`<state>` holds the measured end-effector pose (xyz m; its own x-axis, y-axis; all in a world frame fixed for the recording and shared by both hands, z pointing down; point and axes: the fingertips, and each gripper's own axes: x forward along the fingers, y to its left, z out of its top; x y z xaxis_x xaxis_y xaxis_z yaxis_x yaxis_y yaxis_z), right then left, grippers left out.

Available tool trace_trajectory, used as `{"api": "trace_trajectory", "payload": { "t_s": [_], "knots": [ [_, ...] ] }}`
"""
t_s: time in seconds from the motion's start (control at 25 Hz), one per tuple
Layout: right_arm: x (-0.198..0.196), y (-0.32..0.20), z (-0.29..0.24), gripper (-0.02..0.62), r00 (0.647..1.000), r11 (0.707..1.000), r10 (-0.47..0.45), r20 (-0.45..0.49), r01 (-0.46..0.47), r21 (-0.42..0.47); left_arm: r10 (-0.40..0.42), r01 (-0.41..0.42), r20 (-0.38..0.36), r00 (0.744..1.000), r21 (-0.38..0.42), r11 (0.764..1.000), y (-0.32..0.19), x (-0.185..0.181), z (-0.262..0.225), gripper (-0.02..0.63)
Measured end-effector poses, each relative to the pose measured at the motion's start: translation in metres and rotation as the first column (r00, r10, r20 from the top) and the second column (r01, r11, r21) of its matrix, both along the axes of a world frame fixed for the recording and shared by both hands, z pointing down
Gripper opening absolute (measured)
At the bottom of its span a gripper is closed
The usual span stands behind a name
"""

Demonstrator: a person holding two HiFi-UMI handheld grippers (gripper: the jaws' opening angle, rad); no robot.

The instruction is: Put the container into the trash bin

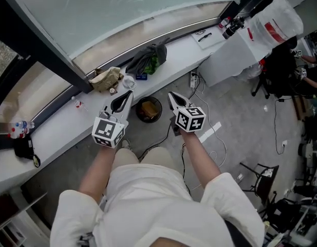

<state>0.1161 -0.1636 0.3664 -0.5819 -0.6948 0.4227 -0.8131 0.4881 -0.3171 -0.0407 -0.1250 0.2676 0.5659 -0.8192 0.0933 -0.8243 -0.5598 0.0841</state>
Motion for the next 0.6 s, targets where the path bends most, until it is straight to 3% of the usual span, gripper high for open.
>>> {"api": "trace_trajectory", "payload": {
  "t_s": [0.24,0.6],
  "knots": [
    [0.014,0.010,-0.077,0.000,0.999,0.988,-0.037,0.000,0.037,0.153,0.005,-0.007,0.029,1.000,0.082,0.997,0.010,0.001,-0.045,0.017],
    [0.050,0.032,-0.175,0.000,1.000,0.937,-0.024,0.002,0.021,0.350,-0.039,0.034,0.024,0.999,0.160,0.986,0.023,-0.015,-0.094,0.017]
  ]
}}
